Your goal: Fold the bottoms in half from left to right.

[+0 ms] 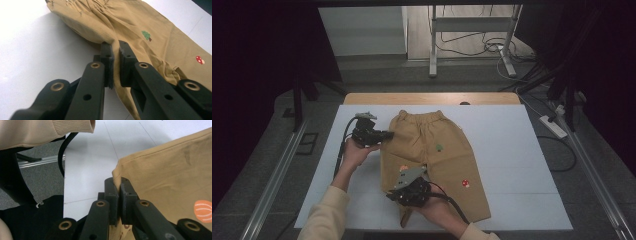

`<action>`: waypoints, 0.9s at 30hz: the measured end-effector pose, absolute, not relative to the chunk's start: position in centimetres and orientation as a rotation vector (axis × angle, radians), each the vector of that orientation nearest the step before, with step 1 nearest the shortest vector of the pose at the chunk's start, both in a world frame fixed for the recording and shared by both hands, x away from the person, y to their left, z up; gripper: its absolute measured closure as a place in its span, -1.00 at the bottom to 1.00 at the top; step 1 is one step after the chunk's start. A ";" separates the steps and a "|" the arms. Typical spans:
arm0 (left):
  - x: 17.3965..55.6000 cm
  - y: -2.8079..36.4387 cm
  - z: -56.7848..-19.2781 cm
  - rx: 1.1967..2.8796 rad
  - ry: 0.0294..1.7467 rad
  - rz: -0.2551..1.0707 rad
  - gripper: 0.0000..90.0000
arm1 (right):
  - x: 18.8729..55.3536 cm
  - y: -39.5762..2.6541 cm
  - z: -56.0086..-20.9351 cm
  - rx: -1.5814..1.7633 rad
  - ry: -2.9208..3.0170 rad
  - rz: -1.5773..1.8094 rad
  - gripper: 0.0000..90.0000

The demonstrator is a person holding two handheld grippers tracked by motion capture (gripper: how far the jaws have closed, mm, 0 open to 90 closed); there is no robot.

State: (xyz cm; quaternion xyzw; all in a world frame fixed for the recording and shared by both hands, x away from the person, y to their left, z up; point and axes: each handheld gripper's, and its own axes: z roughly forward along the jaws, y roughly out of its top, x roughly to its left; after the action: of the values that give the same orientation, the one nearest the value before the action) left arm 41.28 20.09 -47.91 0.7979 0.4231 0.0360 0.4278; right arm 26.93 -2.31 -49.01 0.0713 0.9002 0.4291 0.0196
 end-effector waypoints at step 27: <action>41.7 17.3 -47.6 1.953 1.004 0.069 0.86 | 27.4 -6.8 -48.8 0.366 2.764 1.312 0.90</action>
State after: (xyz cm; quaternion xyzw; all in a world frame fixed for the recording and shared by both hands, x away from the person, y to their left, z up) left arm 41.69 17.29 -47.55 0.7917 0.4068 0.0278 0.4550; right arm 27.36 -6.85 -48.78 0.1187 0.8965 0.4257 0.0300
